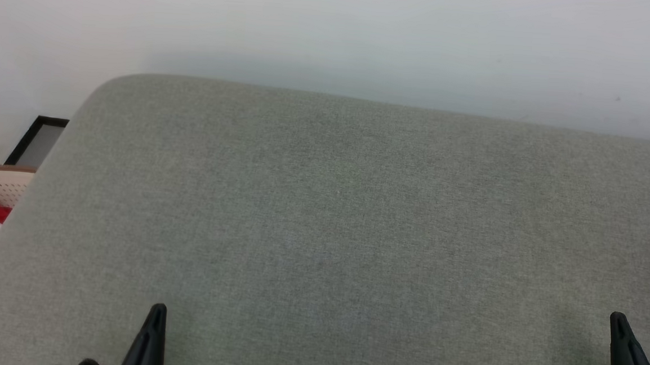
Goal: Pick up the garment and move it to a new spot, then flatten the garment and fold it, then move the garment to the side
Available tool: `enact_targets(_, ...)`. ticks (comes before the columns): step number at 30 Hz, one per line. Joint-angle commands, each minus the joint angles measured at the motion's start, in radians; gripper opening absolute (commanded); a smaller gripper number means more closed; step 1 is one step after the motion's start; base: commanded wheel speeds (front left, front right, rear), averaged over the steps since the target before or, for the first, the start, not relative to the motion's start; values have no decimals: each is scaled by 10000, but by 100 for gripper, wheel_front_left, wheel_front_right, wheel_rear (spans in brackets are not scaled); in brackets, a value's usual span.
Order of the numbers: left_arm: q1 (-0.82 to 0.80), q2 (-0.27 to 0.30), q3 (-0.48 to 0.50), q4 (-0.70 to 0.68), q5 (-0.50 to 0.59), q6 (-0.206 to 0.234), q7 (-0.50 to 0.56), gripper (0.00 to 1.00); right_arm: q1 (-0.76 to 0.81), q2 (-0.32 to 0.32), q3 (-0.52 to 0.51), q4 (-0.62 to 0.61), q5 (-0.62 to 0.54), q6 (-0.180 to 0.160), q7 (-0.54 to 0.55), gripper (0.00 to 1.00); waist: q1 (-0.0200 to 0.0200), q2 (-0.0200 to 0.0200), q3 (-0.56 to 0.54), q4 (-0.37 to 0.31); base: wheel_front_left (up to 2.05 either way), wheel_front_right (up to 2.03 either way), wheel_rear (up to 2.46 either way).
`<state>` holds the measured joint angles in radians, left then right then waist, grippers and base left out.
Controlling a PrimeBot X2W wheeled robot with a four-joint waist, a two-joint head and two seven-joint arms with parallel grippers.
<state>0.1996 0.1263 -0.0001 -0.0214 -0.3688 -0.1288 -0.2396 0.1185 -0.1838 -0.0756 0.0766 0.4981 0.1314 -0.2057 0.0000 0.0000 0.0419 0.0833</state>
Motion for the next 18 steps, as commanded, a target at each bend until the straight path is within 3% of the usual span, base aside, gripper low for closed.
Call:
enact_targets(1, -271, 60, 23, -74, -492, 21, 53, 0, -216, -44, -26, -82, 438, -1, 77, 0, 0, 0, -6, -12, 0, 0, 0)
enact_targets(18, -947, 42, 53, 612, -3399, -6, 666, 0, -706, 222, -57, 316, 2919, -3, 742, 0, 0, 0, -63, -131, 0, 0, 0)
